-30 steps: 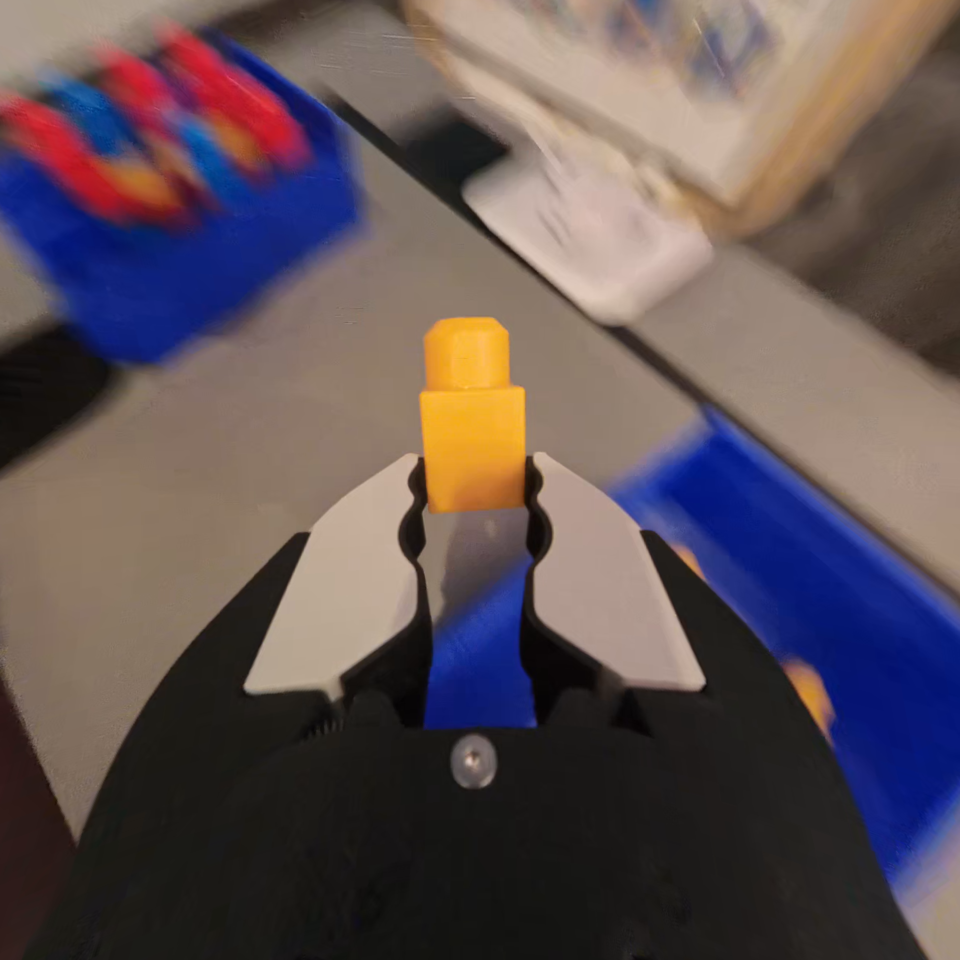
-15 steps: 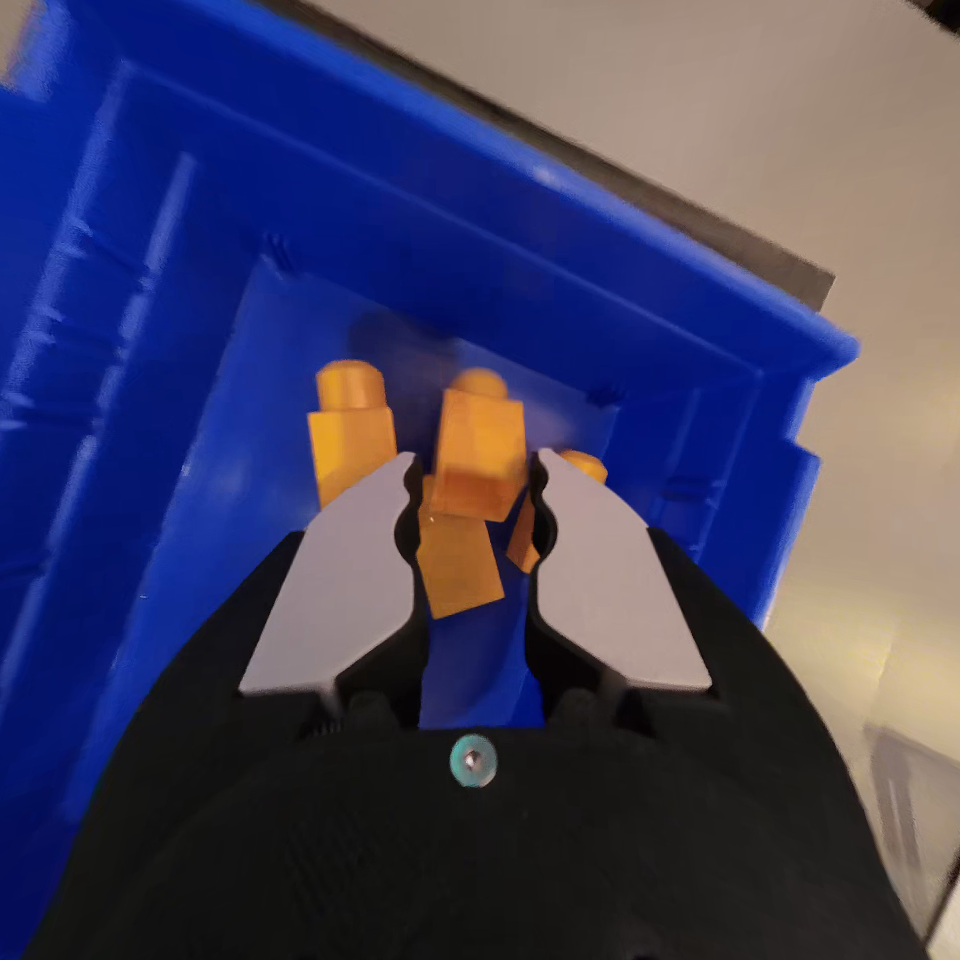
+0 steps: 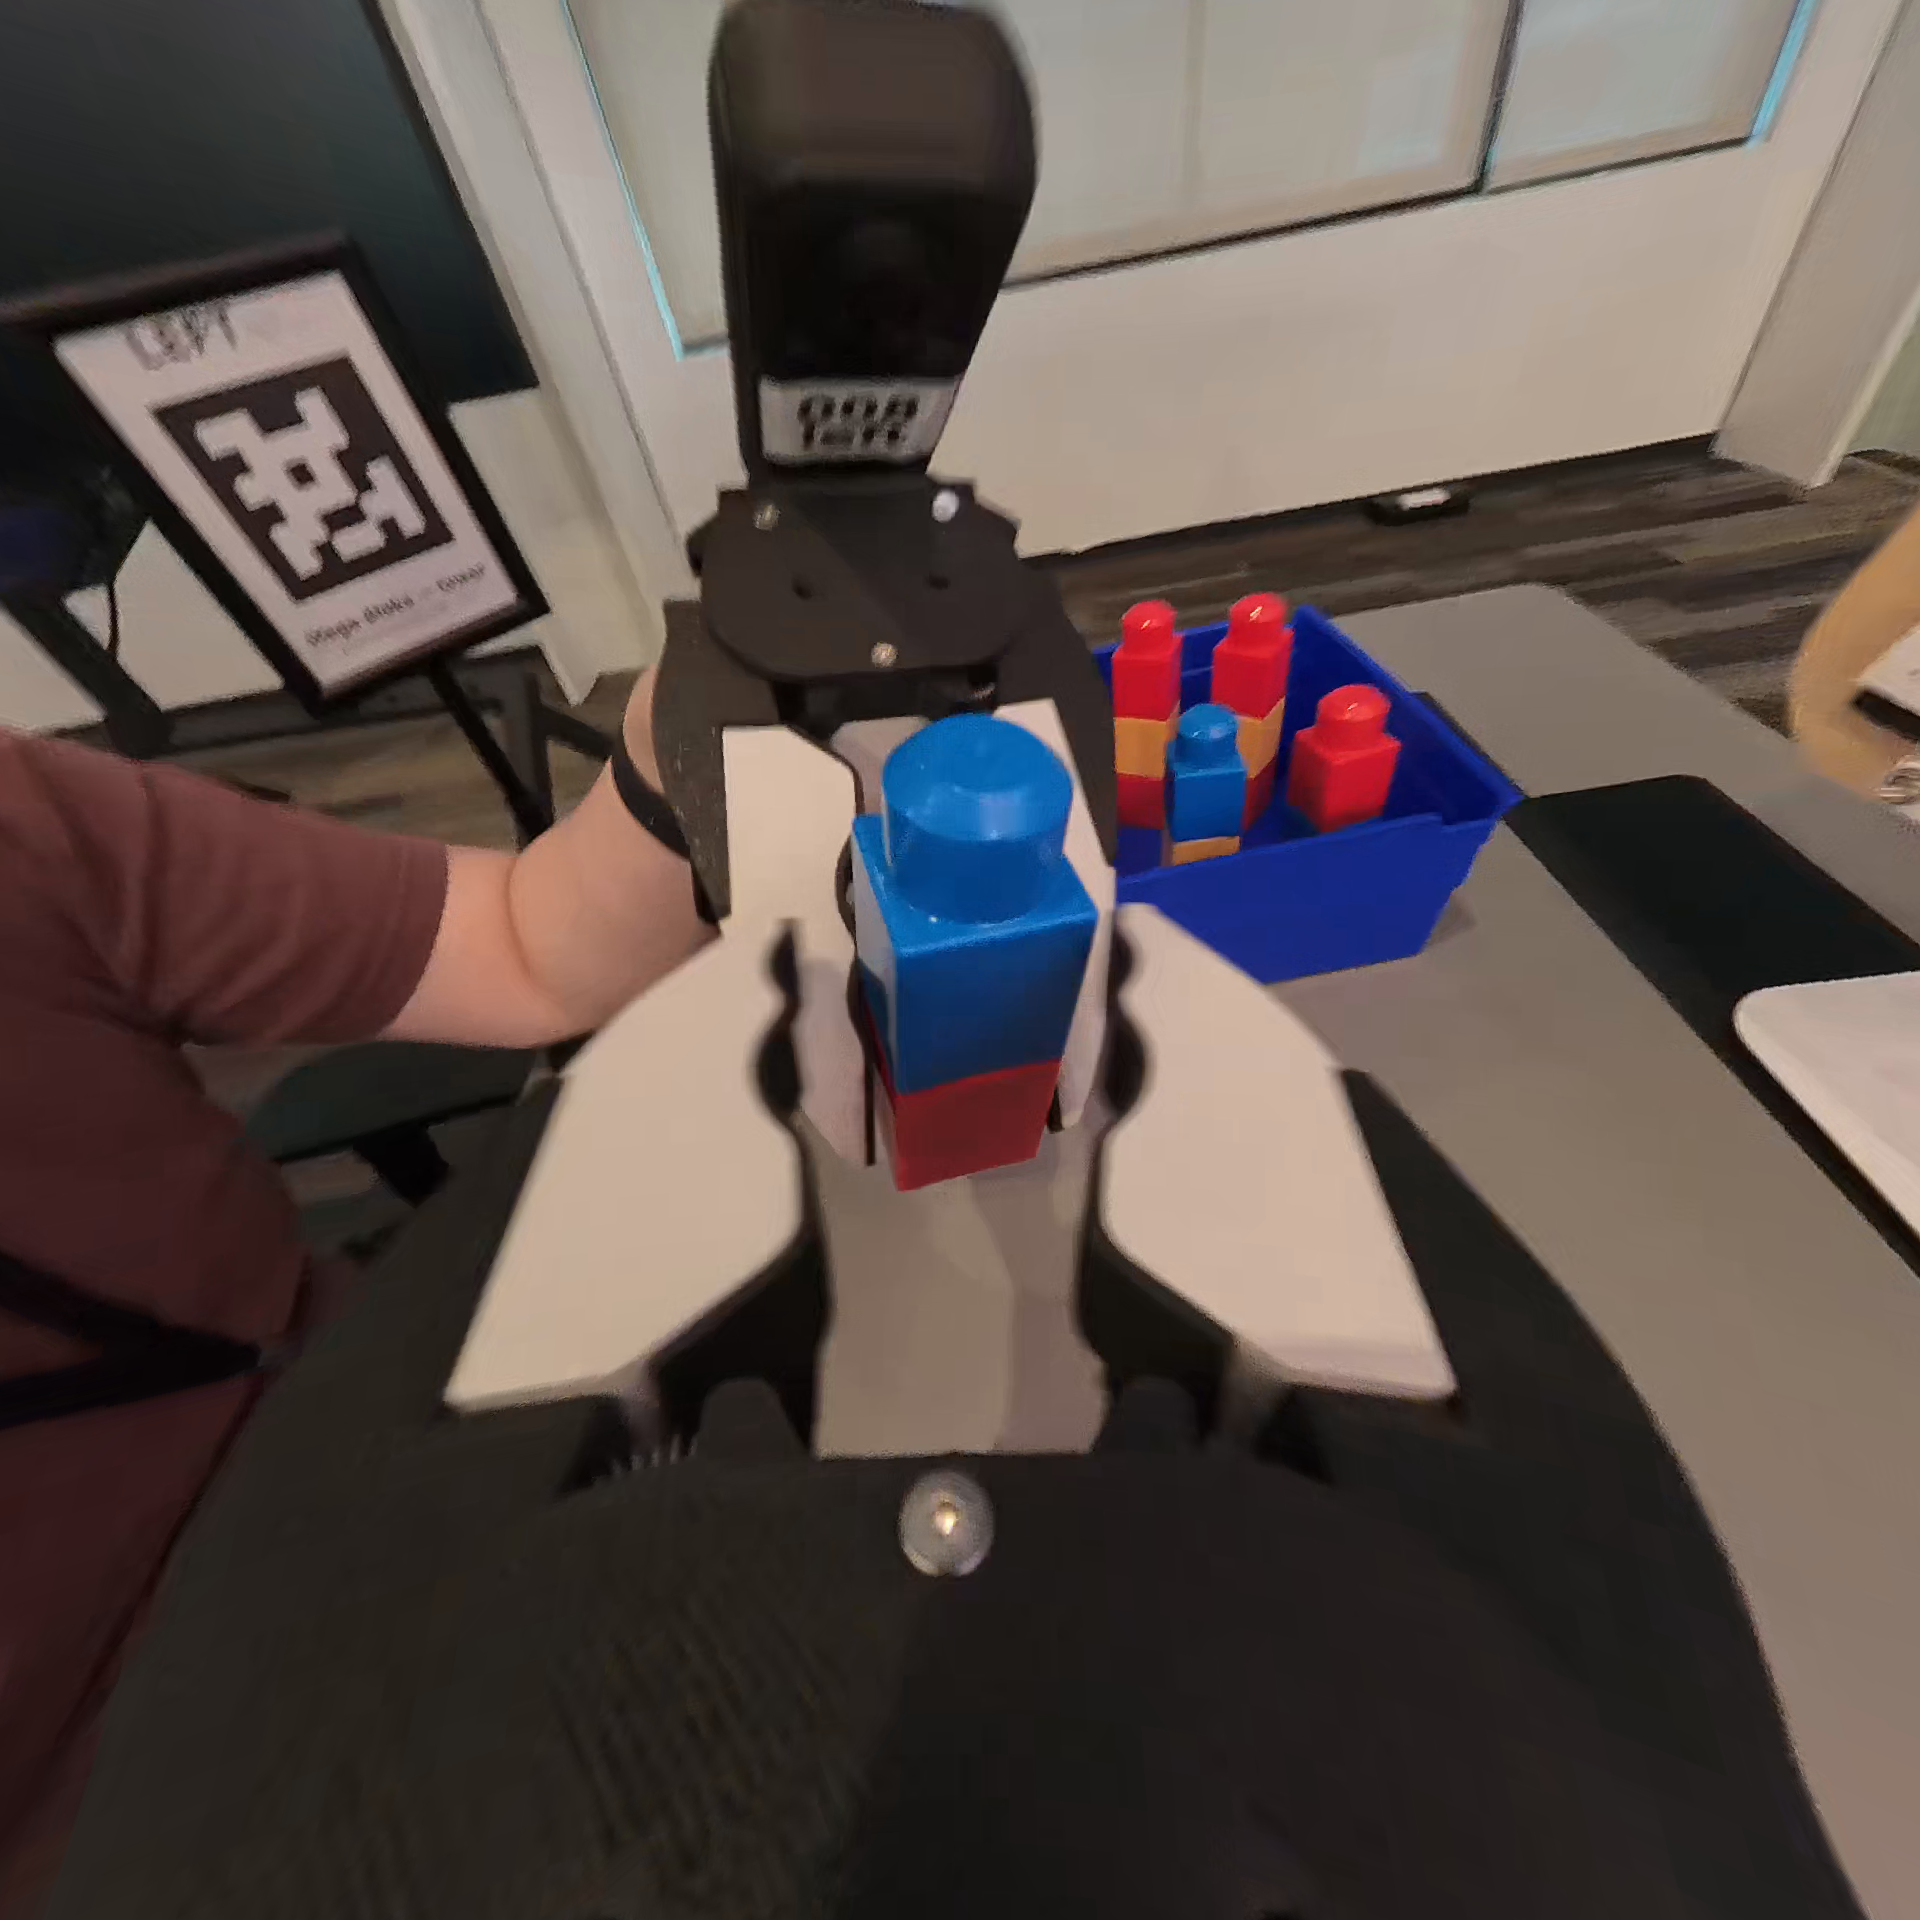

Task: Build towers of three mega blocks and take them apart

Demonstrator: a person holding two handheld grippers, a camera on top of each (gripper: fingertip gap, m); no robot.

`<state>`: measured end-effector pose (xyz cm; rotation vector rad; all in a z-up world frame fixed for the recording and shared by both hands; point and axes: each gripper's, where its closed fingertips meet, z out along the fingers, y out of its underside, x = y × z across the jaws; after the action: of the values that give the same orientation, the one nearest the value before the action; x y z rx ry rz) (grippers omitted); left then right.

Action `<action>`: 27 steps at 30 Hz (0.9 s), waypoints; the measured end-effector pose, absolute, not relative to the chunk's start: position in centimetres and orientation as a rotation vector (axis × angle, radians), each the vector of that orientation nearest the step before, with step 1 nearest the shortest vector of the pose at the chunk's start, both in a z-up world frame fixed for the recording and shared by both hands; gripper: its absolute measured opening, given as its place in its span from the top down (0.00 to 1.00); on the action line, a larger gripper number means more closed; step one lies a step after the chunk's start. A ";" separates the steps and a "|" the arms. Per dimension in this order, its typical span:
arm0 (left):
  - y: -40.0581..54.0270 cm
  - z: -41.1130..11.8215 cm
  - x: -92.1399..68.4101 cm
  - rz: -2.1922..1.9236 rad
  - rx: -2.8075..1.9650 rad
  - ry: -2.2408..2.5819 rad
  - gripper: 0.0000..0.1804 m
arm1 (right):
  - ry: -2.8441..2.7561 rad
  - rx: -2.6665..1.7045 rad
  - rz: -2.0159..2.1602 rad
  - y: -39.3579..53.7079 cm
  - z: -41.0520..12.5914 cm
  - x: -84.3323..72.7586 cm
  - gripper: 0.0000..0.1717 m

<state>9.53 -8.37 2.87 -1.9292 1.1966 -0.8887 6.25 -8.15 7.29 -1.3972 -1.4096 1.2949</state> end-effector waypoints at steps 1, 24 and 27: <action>-8.7 2.9 9.8 -0.913 -1.918 1.208 0.79 | -1.425 -1.387 1.305 -8.3 7.2 6.3 0.76; -8.4 3.2 11.9 -1.261 -1.865 1.095 0.80 | -0.954 -2.320 0.311 8.2 -2.9 30.5 0.78; -8.3 3.6 11.4 -1.220 -1.854 1.093 0.80 | -1.031 -2.624 0.313 7.0 -9.2 32.3 0.78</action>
<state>11.44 -8.33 3.64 -1.8536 1.0928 -1.2204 32.33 6.97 -9.17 -2.6243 -1.0315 0.3126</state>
